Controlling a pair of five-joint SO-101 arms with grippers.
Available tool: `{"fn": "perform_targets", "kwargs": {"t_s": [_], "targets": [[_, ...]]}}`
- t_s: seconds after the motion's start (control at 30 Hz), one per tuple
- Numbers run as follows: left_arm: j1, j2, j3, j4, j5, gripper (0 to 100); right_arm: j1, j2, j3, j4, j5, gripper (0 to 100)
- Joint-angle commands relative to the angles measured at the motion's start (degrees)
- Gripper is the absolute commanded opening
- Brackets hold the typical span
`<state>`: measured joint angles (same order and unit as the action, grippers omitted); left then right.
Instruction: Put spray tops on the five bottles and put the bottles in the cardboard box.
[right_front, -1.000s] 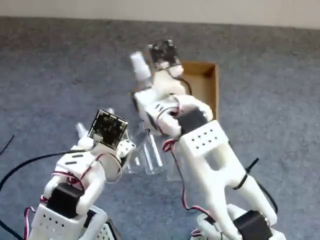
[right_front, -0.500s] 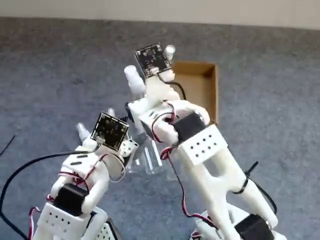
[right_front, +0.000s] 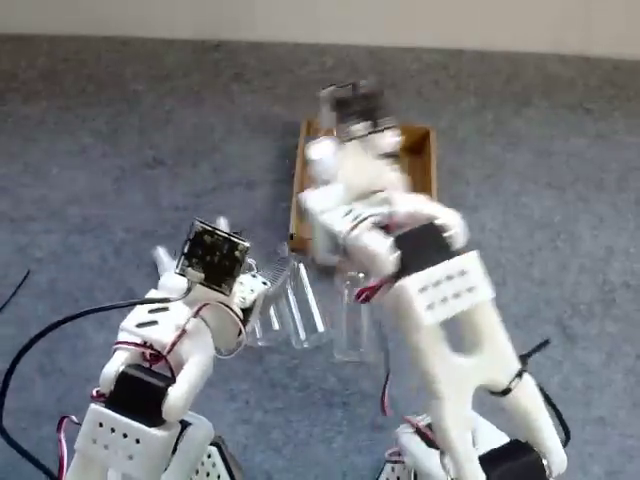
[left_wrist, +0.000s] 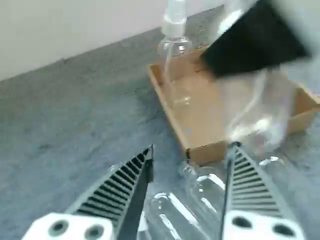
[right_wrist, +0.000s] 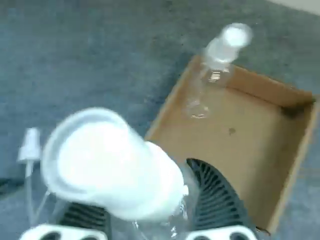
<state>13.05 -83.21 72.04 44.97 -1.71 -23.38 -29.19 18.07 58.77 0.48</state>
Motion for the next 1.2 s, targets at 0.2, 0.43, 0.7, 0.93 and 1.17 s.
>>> {"fn": "perform_targets", "kwargs": {"t_s": [0.2, 0.43, 0.7, 0.93, 1.17], "targets": [[-0.75, -0.40, 1.89, -2.02, 0.09, 21, 16.22, 9.01, -3.03, -27.30, 5.10, 0.3], [-6.81, -0.13, 1.98, -3.78, 0.09, 21, 17.01, 26.68, -3.65, -40.57, 5.10, 0.3], [-6.81, -0.13, 3.38, -6.33, 0.09, 21, 17.01, 37.76, -9.19, -45.05, 3.34, 0.3], [-6.81, -0.13, 3.38, -6.42, 0.09, 21, 16.92, 45.14, -15.96, -44.79, 1.58, 0.3], [-6.81, -0.13, 3.38, -6.33, 0.09, 21, 16.04, 48.66, -17.10, -44.70, 1.93, 0.3]]}}
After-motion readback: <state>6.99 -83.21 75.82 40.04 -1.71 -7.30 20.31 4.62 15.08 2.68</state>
